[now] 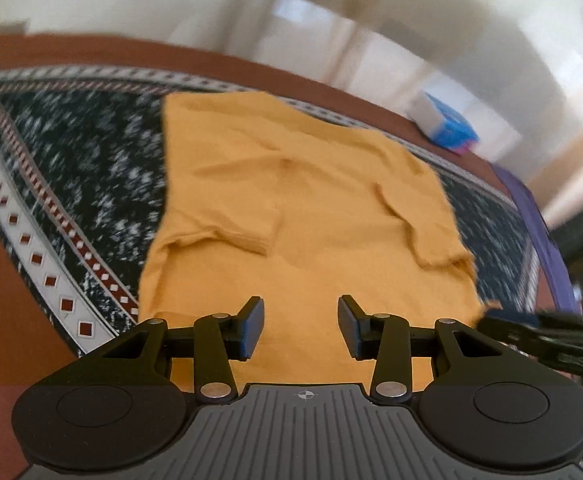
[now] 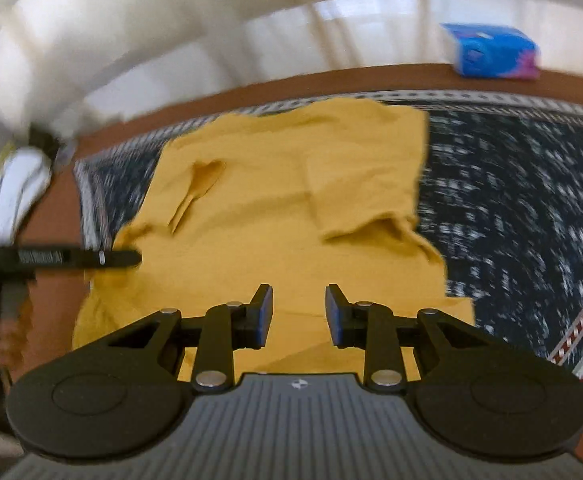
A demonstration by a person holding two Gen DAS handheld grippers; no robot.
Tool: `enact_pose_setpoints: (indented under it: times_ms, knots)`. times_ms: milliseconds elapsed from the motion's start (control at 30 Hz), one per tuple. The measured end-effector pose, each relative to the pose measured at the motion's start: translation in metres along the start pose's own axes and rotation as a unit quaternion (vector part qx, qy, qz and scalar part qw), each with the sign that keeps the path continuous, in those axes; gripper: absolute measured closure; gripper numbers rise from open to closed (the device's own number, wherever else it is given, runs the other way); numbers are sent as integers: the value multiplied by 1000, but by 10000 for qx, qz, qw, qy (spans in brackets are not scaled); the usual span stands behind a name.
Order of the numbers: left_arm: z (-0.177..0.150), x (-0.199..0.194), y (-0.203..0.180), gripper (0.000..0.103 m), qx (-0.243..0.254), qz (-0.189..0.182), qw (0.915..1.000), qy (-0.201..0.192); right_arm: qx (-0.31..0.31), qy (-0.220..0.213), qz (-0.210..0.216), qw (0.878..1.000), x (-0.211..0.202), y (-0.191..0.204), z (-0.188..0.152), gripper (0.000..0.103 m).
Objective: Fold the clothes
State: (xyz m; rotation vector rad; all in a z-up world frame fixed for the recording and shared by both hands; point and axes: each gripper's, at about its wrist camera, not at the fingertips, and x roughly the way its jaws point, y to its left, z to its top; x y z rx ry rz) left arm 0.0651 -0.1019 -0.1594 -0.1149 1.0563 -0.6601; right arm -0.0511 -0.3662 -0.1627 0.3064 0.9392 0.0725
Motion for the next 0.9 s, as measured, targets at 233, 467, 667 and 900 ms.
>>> enact_pose_setpoints:
  times_ms: [233, 467, 667, 900]
  knots:
    - [-36, -14, -32, 45, 1595, -177, 9844, 719, -1031, 468, 377, 9929, 3, 29, -13, 55]
    - [-50, 2, -53, 44, 2590, 131, 9632, 705, -2713, 1012, 678, 9548, 3, 56, -22, 49]
    - [-48, 11, -64, 44, 2812, 83, 9574, 653, -3198, 1272, 776, 9357, 13, 64, -22, 49]
    - [-44, 21, -60, 103, 2785, 152, 9580, 659, -3147, 1516, 869, 9330, 25, 61, -17, 97]
